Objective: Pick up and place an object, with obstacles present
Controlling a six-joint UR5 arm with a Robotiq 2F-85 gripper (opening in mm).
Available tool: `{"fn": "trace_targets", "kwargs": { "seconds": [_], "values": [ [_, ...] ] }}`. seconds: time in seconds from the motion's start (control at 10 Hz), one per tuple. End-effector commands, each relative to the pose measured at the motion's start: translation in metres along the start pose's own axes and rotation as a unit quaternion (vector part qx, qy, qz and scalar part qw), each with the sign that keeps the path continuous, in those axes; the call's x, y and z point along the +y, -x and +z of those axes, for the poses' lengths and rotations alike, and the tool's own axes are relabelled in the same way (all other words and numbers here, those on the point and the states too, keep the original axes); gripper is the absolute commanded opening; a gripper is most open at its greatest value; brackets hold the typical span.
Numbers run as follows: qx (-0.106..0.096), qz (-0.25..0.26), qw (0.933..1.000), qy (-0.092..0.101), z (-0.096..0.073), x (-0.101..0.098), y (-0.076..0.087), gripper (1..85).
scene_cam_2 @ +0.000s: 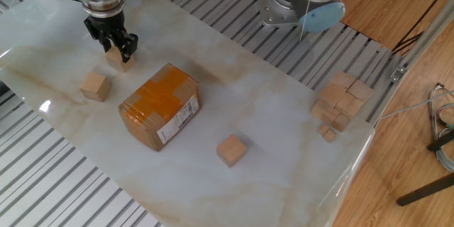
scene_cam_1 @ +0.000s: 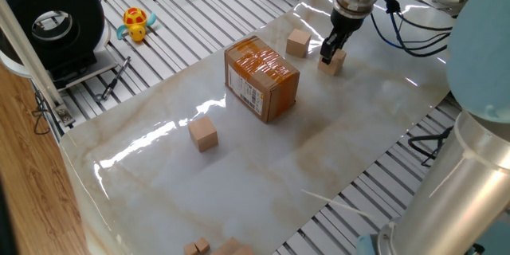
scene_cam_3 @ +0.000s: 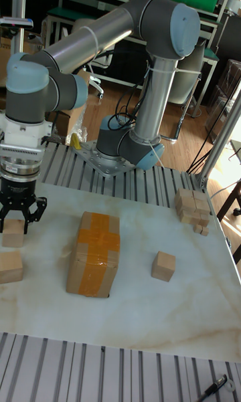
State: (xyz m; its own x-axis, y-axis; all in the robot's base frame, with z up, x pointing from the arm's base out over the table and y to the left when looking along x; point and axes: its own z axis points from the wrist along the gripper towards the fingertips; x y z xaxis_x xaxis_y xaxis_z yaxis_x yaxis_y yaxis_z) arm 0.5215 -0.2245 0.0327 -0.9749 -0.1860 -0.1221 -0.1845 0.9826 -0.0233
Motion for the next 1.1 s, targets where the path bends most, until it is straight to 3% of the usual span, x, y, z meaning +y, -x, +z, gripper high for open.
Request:
{"fn": "trace_targets", "kwargs": {
  "seconds": [0.0,0.2,0.3,0.5,0.8,1.0],
  "values": [
    [-0.005,0.013,0.9999,0.005,-0.016,0.002,-0.006,1.3],
    [0.008,0.018,0.9997,0.017,-0.047,0.019,-0.014,1.3],
    [0.011,0.027,0.9993,0.022,-0.07,0.037,-0.014,1.3],
    [0.016,0.026,0.9993,0.019,-0.107,0.057,-0.011,1.3],
    [-0.006,-0.028,0.9995,-0.009,-0.107,0.043,0.0,1.3],
    [-0.051,-0.068,0.9964,0.001,-0.108,0.05,0.023,1.3]
  ]
}}
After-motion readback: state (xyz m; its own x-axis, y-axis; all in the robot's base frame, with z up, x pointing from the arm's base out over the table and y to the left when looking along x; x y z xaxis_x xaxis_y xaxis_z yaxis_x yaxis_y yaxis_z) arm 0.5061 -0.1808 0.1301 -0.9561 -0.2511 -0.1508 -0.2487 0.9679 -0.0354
